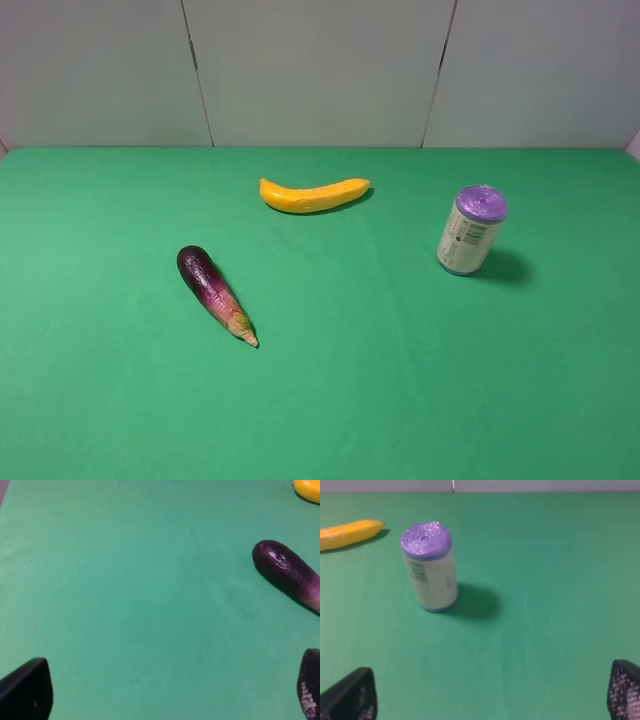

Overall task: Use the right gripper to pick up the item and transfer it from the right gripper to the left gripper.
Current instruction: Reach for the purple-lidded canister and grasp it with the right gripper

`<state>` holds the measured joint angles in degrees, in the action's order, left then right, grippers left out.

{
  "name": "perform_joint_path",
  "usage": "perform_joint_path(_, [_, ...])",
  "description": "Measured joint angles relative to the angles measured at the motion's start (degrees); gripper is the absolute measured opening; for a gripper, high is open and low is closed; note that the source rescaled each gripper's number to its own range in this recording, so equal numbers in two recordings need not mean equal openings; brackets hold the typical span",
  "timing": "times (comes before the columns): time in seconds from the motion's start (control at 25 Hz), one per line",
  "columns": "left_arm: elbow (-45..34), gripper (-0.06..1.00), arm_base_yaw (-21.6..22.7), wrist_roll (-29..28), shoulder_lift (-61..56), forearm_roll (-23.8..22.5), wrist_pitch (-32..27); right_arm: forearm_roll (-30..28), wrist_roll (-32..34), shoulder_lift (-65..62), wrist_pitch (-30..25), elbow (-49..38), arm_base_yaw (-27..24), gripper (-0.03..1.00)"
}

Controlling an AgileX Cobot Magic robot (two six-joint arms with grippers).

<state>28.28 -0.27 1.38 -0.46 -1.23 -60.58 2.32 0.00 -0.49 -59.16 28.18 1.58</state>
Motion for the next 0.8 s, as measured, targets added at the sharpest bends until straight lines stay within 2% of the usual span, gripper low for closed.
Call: perform_joint_path(0.8, [0.00, 0.94, 0.00, 0.00, 0.00, 0.00, 0.00, 0.00, 0.00, 0.00, 0.00, 0.00, 0.00, 1.00])
